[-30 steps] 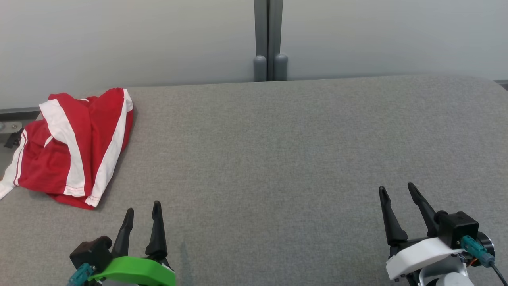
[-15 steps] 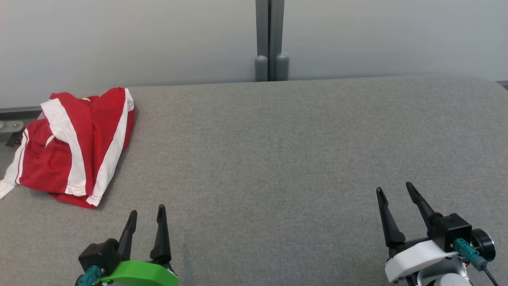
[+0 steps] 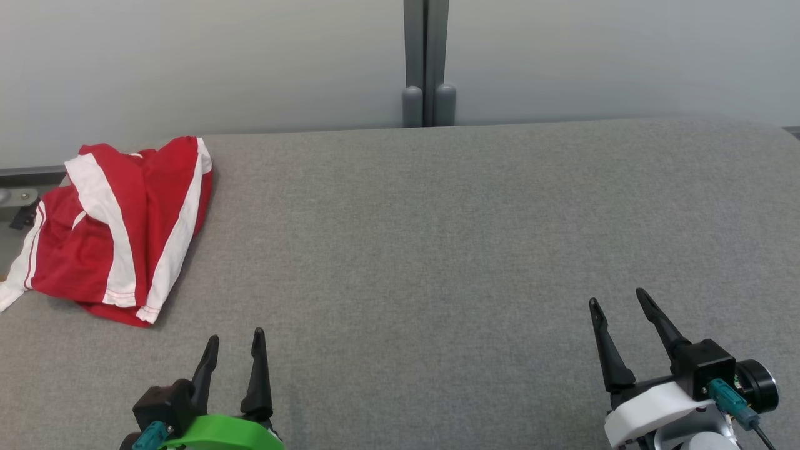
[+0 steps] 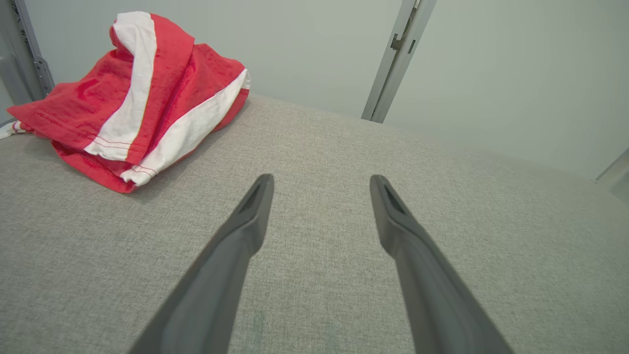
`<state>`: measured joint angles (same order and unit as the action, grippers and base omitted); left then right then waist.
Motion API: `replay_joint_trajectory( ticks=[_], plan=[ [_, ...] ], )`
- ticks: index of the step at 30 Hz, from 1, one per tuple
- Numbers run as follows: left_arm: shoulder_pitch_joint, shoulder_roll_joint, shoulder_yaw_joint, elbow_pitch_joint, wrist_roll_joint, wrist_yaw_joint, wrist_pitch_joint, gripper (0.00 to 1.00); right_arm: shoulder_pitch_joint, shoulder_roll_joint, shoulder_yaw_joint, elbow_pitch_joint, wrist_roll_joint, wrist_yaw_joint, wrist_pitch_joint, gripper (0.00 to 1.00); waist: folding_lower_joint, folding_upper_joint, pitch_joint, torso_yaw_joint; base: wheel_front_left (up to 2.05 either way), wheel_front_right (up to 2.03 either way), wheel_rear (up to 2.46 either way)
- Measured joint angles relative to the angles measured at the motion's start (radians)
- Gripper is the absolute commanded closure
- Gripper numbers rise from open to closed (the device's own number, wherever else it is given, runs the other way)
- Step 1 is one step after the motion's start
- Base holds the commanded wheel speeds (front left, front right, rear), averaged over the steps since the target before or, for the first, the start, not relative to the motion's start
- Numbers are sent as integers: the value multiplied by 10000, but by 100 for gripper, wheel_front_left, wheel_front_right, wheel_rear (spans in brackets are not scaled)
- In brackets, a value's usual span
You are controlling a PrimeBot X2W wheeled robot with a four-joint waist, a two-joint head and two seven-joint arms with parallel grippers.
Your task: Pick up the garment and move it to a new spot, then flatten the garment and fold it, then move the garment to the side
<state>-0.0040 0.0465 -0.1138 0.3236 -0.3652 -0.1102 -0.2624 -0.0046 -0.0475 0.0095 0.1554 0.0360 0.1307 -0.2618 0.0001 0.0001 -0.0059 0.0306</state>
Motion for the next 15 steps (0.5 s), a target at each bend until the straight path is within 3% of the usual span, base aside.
replay_joint_trajectory(
  ticks=[15],
  plan=[
    [8,0,54,67,-2,-33,0,0,-2,-2,-38,121,265,0,0,0,0,0,50,19,0,0,0]
  ],
)
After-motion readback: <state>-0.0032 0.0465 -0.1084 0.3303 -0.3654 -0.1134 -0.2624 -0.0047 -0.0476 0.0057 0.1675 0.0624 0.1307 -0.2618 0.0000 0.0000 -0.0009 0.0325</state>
